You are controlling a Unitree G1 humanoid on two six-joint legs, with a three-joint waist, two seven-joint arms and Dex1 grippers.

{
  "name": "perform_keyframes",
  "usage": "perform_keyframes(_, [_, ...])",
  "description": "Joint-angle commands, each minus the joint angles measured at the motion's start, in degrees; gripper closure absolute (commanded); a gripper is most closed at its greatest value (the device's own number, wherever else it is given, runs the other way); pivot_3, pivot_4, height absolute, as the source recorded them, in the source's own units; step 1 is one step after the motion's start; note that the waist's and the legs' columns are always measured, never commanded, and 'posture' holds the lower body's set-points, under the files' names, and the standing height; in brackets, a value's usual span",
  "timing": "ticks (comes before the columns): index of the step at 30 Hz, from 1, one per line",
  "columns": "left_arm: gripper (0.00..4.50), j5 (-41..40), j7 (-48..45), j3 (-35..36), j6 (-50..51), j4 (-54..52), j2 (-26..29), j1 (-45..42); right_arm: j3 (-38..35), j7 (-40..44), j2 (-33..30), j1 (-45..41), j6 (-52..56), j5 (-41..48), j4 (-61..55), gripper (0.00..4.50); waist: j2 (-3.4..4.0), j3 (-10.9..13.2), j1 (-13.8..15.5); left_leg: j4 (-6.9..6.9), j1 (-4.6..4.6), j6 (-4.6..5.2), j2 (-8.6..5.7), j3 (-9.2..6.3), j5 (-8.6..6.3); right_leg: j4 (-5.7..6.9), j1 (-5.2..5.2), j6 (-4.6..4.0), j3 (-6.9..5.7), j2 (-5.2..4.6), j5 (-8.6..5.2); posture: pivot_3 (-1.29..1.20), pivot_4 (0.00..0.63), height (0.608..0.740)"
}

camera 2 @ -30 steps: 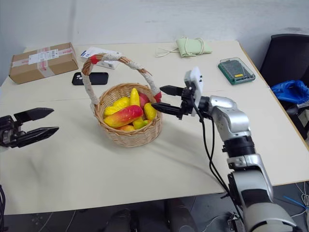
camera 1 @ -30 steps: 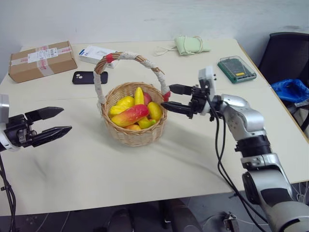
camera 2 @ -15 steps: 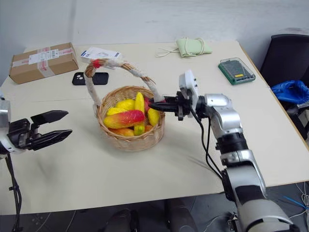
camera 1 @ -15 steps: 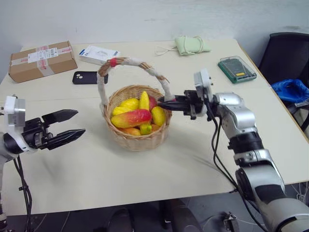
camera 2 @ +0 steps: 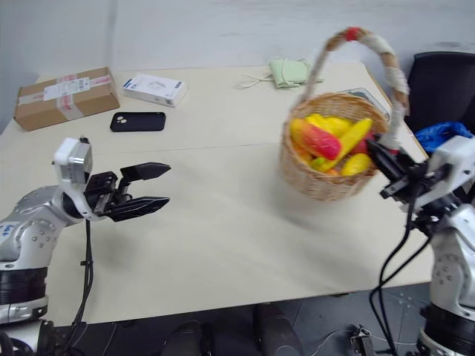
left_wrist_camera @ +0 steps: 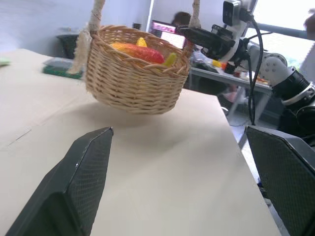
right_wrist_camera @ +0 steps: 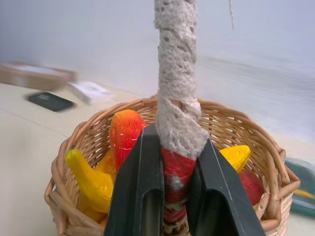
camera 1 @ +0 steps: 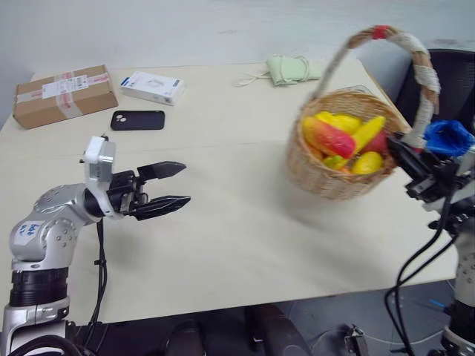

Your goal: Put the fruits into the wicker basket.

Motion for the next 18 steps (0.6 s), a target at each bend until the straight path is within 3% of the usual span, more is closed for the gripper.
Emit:
perform_keyframes(1, [0.00,2.2,-2.4,-2.6,-2.9,2.9,-1.1,-3.9,-3.2,0.3,-2.2,1.2,-7.2,-3.5,6.3,4.33,0.00,0.0,-0.1,-0.02,0.07,0.00,-0.04,-0.09,0.07,-0.02,0.10,0.00,-0.02,0.02,0.00,0.00,0.150,0.740])
perform_keyframes(5, [0.00,1.9,-2.4,-2.7,-2.8,4.9,-2.7,-7.0,-2.9,0.1,-2.4,0.1,-7.9,-2.4,12.4,4.33,0.08,0.1,-0.4,-0.05,0.09,0.01,-0.06,-0.17,0.13,-0.03,0.17,0.01,-0.01,0.03,0.01,0.00,0.150,0.740])
perform_keyframes(11, [0.00,3.9,-3.9,-3.3,-3.7,5.4,-1.7,-6.1,-5.1,1.3,-4.6,2.3,-7.7,-0.7,15.0,2.35,0.25,0.1,-0.6,-0.13,0.07,-0.04,-0.04,-0.23,0.16,-0.04,0.15,0.02,-0.03,0.03,0.01,0.00,0.150,0.740])
perform_keyframes(18, [0.00,7.5,-4.2,-3.5,-6.8,5.7,-0.3,-1.3,-14.6,7.1,-8.1,15.9,-5.2,5.0,6.8,0.04,0.28,0.2,0.6,-0.12,0.07,-0.06,-0.05,-0.30,0.17,-0.09,0.19,0.04,-0.06,0.01,0.00,0.00,0.150,0.740])
